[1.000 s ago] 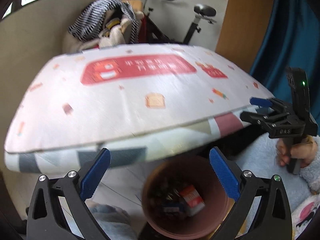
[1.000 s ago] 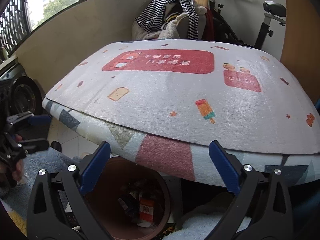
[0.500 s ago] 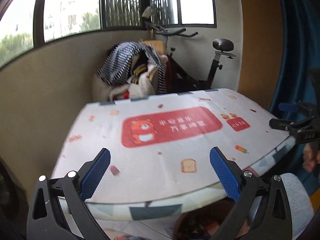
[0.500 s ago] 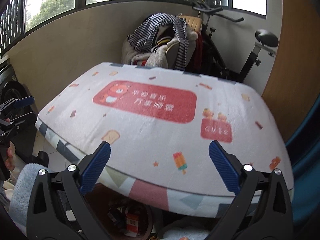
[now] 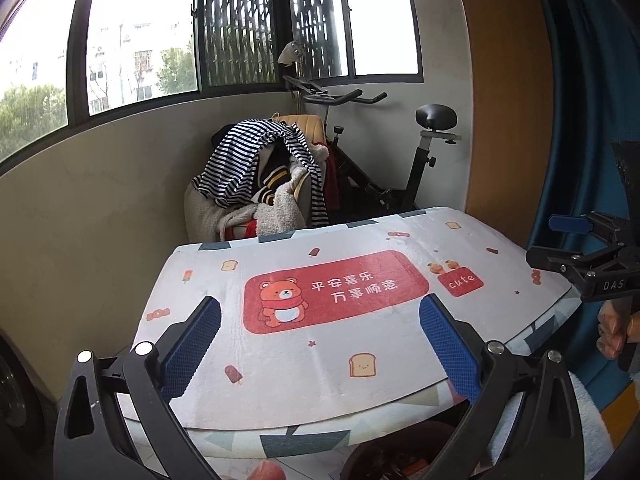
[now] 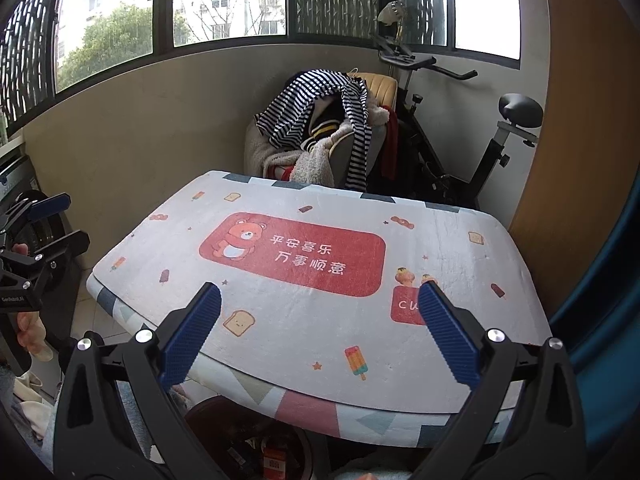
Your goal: Collect trash
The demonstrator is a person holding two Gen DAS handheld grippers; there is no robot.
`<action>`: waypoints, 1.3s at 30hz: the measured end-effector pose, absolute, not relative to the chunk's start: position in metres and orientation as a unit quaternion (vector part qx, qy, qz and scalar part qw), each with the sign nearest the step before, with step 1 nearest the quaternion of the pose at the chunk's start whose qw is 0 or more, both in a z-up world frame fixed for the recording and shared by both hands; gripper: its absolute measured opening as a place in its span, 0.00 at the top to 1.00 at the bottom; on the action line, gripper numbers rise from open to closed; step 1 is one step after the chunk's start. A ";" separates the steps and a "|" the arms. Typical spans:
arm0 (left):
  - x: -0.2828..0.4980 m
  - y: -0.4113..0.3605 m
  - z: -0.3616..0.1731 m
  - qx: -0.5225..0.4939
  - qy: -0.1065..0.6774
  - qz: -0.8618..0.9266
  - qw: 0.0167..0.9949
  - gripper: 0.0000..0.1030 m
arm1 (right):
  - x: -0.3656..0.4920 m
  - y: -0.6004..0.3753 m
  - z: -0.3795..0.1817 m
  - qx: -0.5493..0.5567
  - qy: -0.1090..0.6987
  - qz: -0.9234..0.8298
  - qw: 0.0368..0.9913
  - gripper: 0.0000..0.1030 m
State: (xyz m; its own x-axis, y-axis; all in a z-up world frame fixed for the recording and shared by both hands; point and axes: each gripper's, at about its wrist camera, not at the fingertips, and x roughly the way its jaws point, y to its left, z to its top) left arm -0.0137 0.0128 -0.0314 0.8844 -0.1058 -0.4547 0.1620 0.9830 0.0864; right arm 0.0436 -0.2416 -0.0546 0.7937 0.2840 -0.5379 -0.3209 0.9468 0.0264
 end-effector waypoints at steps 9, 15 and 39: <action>-0.015 0.010 -0.026 0.054 0.236 -0.067 0.968 0.06 | 0.035 -0.243 -0.047 -0.028 0.277 0.157 0.948 0.06; -0.012 0.012 -0.027 0.049 0.239 -0.066 0.967 0.06 | 0.034 -0.244 -0.048 -0.026 0.277 0.155 0.948 0.06; -0.014 0.017 -0.024 0.038 0.238 -0.066 0.968 0.06 | 0.034 -0.249 -0.047 -0.024 0.279 0.151 0.948 0.06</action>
State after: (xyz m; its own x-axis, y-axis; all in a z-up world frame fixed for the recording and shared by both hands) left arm -0.0140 0.0168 -0.0240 0.8777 -0.1106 -0.4664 0.1464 0.9884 0.0413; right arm 0.0343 -0.2485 -0.0471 0.7984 0.2731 -0.5366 -0.3001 0.9531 0.0385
